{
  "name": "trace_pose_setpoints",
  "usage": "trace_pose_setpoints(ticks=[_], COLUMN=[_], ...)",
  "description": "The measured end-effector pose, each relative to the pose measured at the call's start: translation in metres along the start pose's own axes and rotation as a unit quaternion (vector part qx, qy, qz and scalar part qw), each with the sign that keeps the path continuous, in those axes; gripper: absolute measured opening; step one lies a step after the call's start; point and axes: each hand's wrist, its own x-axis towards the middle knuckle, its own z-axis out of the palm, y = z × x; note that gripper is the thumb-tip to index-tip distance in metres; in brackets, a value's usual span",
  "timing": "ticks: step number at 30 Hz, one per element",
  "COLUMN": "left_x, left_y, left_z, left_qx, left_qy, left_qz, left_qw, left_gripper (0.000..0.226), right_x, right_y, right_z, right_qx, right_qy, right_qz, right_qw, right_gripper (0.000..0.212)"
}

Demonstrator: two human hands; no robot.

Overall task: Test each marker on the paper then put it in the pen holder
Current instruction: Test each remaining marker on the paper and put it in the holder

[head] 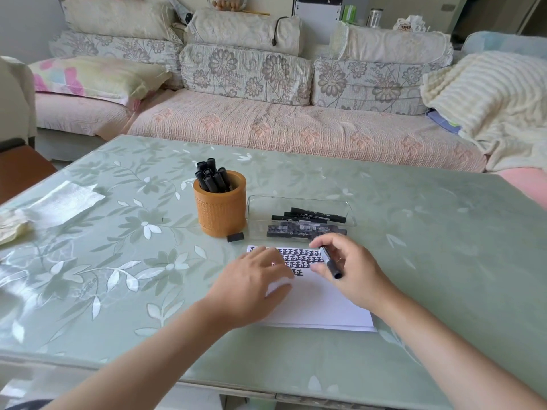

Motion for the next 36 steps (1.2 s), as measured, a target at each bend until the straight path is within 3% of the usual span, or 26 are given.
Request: trace_pose_setpoints(ticks=[2,6,13,21,30,36], left_x=[-0.004,-0.008,-0.009,-0.010,-0.010,-0.010], left_y=[0.004,0.001,0.000,0.009,0.009,0.010], left_z=[0.006,0.009,0.004,0.008,0.008,0.007], left_qx=[0.004,0.023,0.022,0.043,0.036,0.041], left_qy=[-0.024,-0.058,-0.082,-0.068,-0.075,-0.075], left_qz=[0.019,0.012,-0.004,-0.003,-0.020,-0.025], left_qw=[1.000,0.998,0.996,0.997,0.996,0.996], left_gripper=[0.017,0.028,0.036,0.033,0.035,0.035], right_x=[-0.002,-0.002,0.003,0.006,0.006,0.005], right_y=[-0.005,-0.009,-0.009,0.006,0.009,0.007], right_z=[0.001,0.007,0.021,0.024,0.027,0.027], right_qx=[0.047,0.166,0.167,0.125,0.074,0.070], right_qy=[0.023,0.019,0.048,0.027,0.021,0.005], right_qz=[0.014,0.102,0.167,0.137,0.070,0.075], right_qw=[0.999,0.981,0.971,0.982,0.995,0.995], right_gripper=[0.012,0.018,0.007,0.029,0.028,0.029])
